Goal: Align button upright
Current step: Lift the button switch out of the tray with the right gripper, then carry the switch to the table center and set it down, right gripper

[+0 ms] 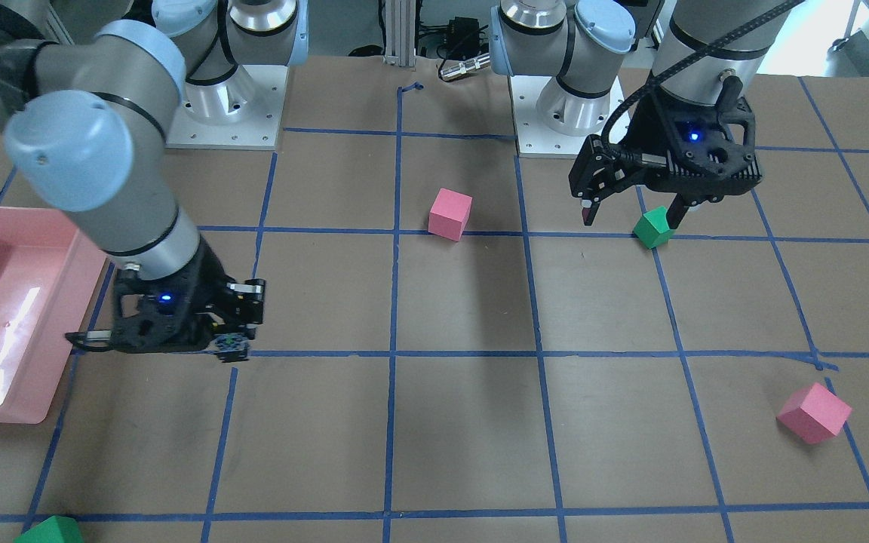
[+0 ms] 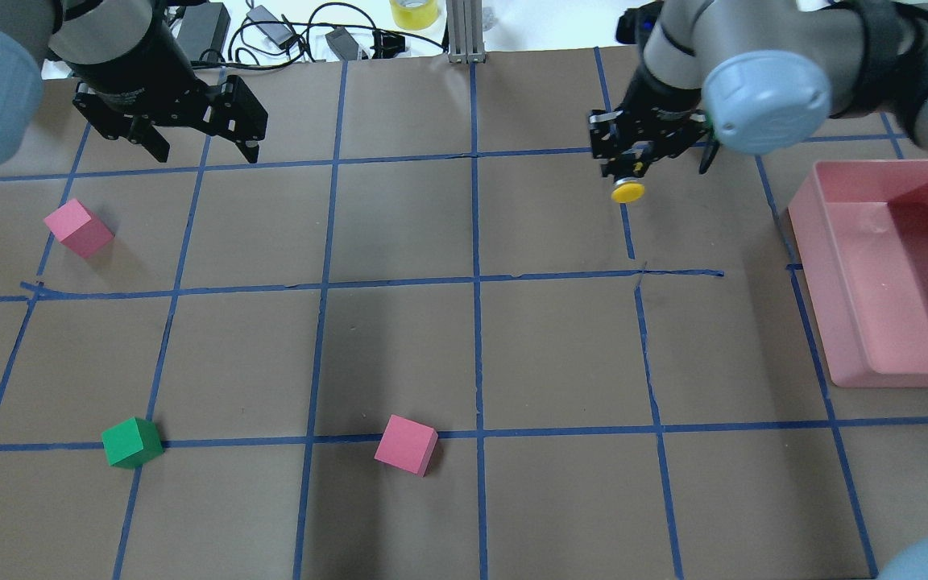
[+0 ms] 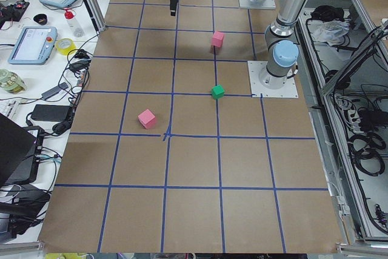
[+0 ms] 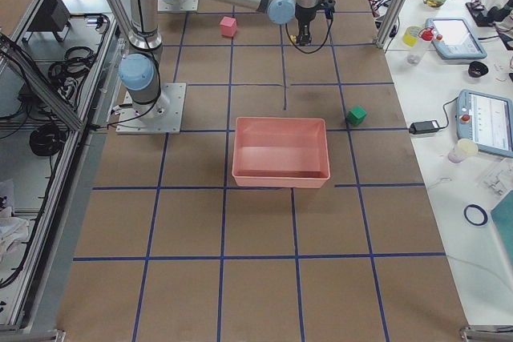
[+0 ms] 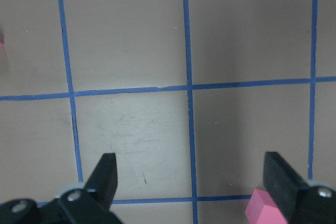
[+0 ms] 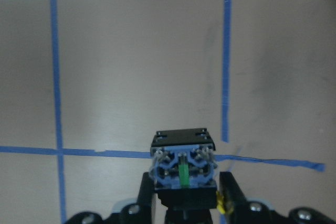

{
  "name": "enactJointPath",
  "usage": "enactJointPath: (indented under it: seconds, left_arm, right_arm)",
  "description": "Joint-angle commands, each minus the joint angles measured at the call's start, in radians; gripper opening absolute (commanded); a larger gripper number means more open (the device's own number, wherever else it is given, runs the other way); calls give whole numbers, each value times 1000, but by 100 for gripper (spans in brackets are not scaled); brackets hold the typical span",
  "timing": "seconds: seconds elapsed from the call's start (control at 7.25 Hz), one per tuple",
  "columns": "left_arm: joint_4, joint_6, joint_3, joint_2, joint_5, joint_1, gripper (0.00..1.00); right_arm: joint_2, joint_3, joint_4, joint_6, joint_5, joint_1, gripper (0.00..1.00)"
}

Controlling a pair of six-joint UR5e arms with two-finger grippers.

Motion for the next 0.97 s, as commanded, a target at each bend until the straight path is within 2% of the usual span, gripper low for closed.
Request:
enactJointPath:
  seconds: [0.0, 0.28, 0.83]
  left_arm:
    - [0, 0, 0, 0, 0, 0, 100]
    - [1, 0, 0, 0, -1, 0, 100]
    - [3, 1, 0, 0, 0, 0, 100]
  right_arm:
    - [87, 6, -122, 203, 12, 151, 0]
    - [181, 7, -205, 318, 27, 208, 0]
    - [264, 22, -311, 332, 47, 255, 0]
